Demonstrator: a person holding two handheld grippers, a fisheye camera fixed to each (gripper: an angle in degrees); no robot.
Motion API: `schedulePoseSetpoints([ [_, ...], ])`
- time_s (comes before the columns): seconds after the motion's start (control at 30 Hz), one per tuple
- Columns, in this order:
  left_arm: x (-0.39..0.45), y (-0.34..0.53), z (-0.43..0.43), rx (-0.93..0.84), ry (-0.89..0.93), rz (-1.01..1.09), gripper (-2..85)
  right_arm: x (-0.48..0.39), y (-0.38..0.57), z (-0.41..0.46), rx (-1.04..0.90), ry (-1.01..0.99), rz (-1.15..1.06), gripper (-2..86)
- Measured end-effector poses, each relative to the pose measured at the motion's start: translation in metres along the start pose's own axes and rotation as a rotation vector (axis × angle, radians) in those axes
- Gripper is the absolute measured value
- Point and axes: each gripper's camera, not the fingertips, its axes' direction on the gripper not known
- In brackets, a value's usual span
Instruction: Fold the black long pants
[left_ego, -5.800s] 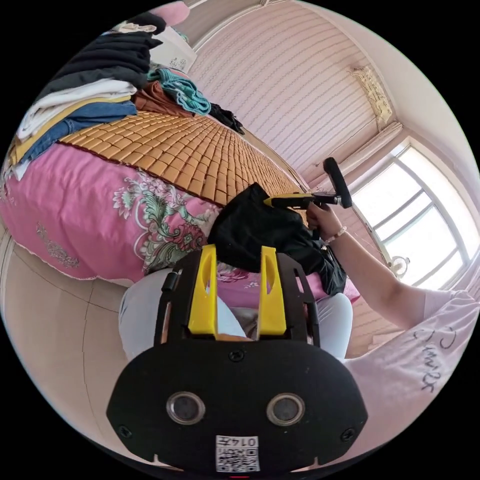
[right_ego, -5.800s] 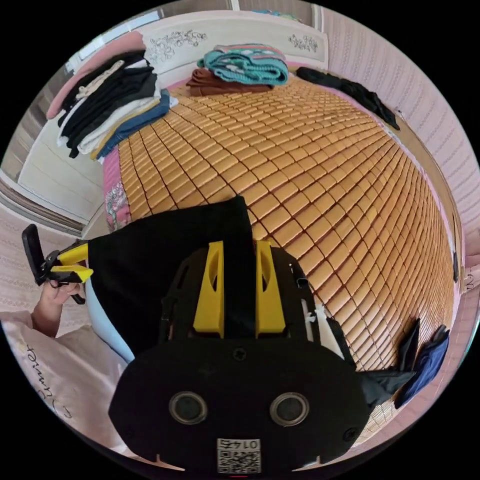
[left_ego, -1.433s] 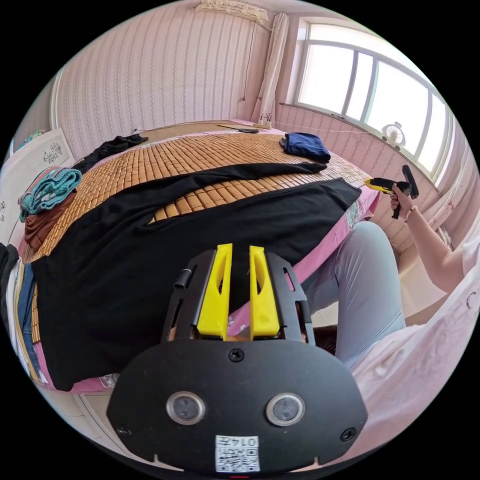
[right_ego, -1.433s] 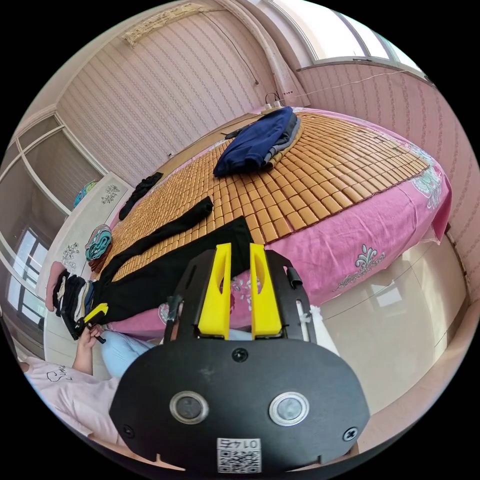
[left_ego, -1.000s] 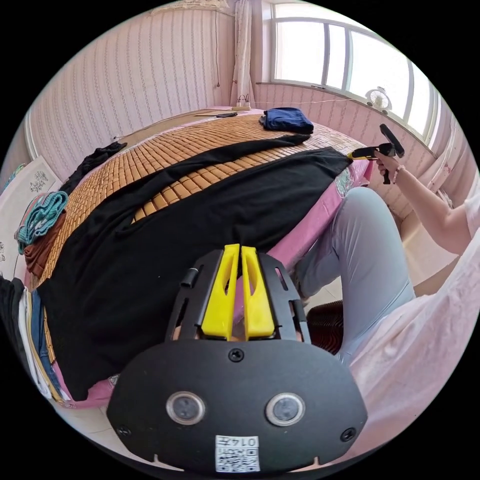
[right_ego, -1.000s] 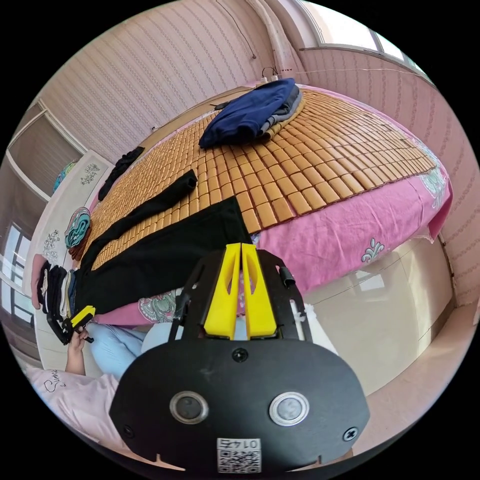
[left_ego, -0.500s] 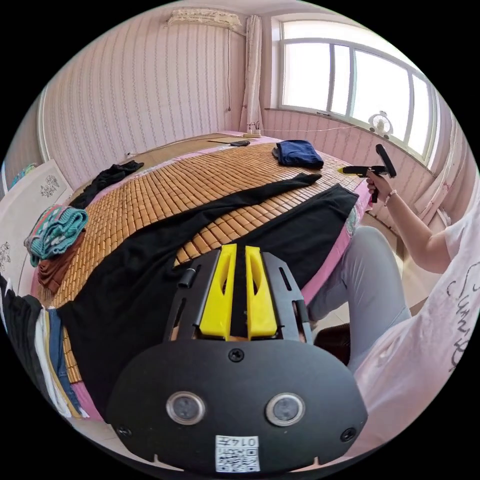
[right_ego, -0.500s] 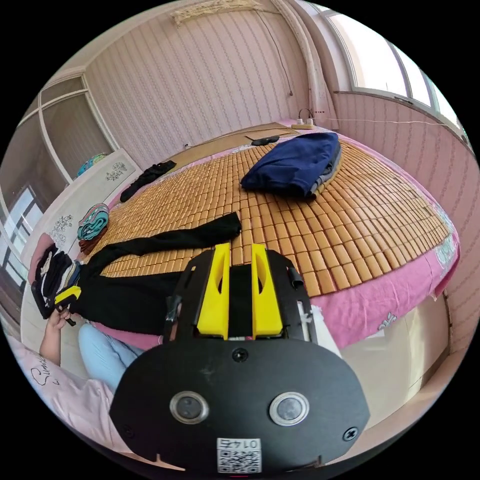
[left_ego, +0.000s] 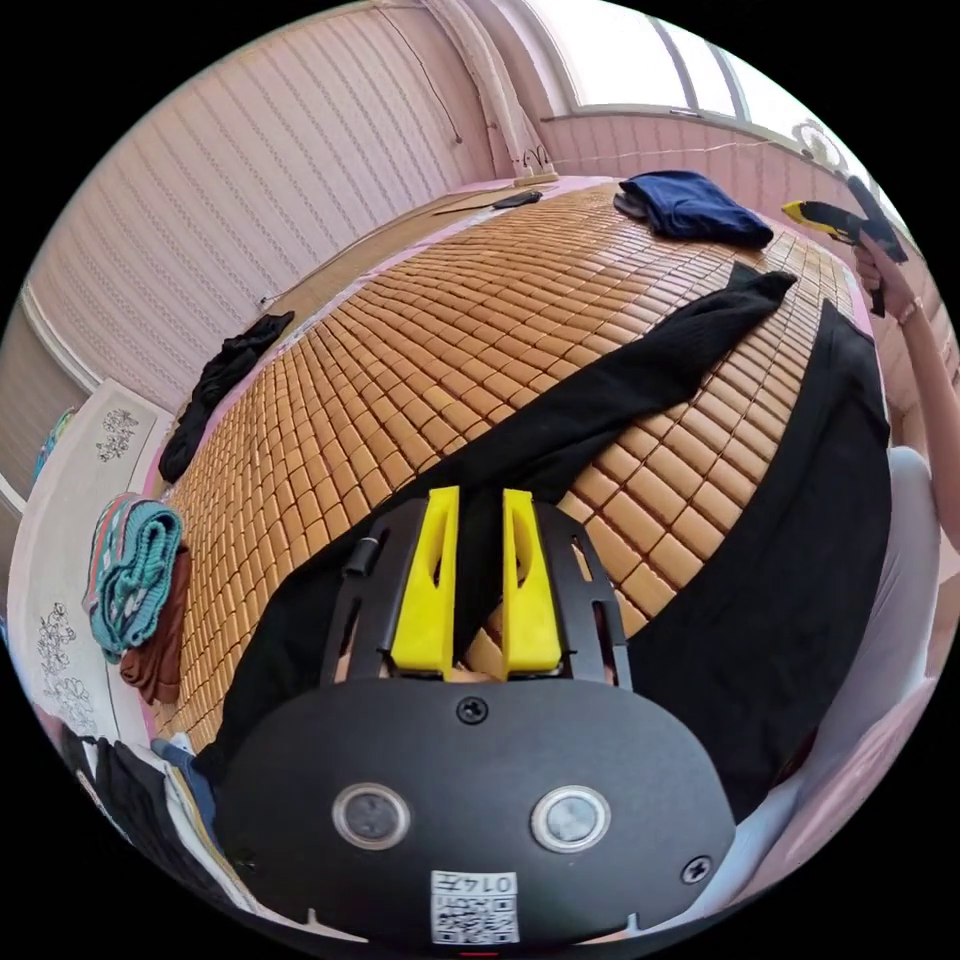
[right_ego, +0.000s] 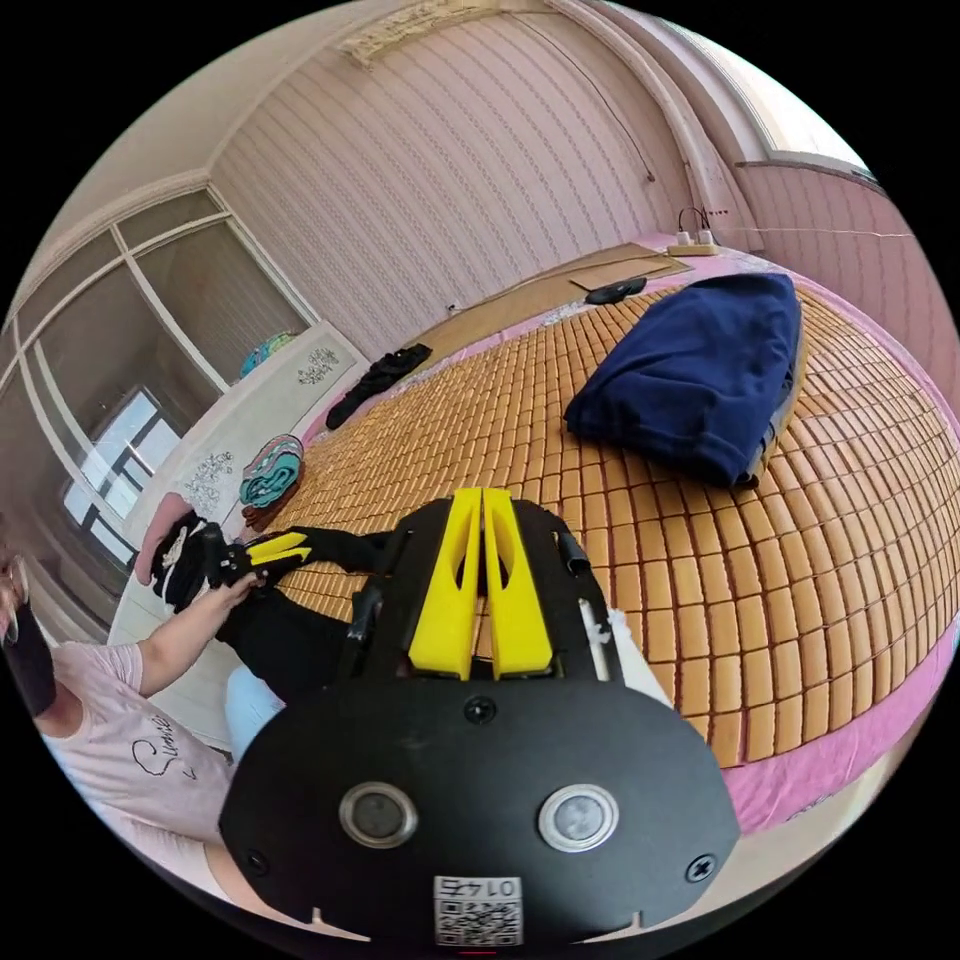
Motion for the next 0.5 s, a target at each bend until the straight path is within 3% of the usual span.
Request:
schedulePoseSetpoints([
  [0.1, 0.0, 0.001, 0.003, 0.028, 0.032, -0.026, 2.9, -0.009, -0.001, -0.023, 0.026, 0.038, -0.057, 1.2],
  [0.2, 0.013, 0.004, 0.003, 0.043, -0.005, 0.031, 0.5, -0.002, 0.008, -0.014, -0.029, 0.113, -0.031, 9.2],
  [0.37, 0.022, 0.008, -0.002, 0.059, -0.045, 0.037, -0.4, 0.028, 0.008, 0.037, -0.341, 0.076, 0.003, 0.9],
  [0.5, 0.016, 0.016, -0.025, 0.126, -0.039, -0.006, -0.5, 0.036, 0.007, -0.007, -0.147, -0.066, 0.031, -0.4],
])
